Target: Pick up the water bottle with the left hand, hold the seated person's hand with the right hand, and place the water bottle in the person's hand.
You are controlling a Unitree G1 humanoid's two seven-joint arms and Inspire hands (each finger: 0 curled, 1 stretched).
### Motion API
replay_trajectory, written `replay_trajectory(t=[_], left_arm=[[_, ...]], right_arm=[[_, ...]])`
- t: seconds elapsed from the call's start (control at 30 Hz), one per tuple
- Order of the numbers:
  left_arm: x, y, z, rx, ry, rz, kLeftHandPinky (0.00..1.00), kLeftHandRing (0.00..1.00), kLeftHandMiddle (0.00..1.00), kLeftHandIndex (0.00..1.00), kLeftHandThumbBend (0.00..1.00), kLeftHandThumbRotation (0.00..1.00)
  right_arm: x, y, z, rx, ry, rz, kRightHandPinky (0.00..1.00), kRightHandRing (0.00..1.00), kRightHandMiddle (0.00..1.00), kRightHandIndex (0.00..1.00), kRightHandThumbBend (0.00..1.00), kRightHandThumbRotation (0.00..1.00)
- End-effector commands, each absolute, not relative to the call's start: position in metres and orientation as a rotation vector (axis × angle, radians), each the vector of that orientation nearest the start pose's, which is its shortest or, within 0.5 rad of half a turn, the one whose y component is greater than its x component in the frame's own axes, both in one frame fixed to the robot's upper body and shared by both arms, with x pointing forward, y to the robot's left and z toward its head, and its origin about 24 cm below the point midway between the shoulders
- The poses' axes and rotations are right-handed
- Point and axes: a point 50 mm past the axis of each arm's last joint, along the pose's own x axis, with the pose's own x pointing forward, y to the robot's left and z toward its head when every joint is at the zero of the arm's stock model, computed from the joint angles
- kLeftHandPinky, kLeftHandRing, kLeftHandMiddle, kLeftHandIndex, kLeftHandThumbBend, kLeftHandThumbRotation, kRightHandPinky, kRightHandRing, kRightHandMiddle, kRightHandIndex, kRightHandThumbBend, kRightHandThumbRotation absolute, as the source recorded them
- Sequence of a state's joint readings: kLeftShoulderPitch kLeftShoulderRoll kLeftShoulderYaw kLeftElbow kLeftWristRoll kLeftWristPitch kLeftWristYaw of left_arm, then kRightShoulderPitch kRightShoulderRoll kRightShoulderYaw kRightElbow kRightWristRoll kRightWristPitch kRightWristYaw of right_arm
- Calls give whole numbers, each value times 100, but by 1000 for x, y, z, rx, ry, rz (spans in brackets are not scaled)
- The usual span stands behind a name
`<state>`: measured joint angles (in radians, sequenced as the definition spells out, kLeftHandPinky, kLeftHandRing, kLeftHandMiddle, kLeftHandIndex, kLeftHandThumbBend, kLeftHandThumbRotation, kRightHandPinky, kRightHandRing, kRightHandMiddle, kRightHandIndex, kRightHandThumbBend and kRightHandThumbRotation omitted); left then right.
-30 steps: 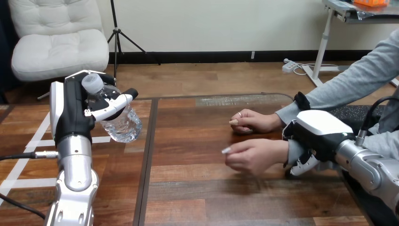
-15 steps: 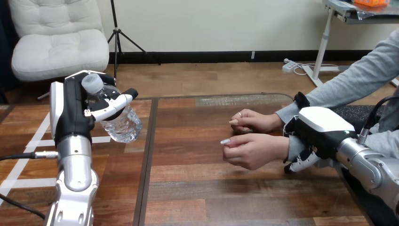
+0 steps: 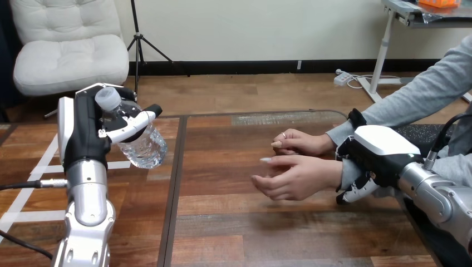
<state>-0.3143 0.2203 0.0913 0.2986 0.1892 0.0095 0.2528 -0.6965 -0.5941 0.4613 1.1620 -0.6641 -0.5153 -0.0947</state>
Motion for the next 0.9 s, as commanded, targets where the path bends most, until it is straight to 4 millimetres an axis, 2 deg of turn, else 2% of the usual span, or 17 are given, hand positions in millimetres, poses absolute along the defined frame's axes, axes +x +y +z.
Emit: replay_trajectory(t=[0.0, 0.87], left_arm=[[317, 211, 104, 370, -188, 325, 38, 44, 48, 47, 68, 0], [317, 209, 105, 364, -188, 318, 38, 44, 47, 47, 69, 0]], right_arm=[[353, -238, 60, -1332, -19, 348, 20, 25, 32, 35, 75, 0], [351, -240, 61, -1286, -6, 348, 21, 25, 32, 35, 74, 0]])
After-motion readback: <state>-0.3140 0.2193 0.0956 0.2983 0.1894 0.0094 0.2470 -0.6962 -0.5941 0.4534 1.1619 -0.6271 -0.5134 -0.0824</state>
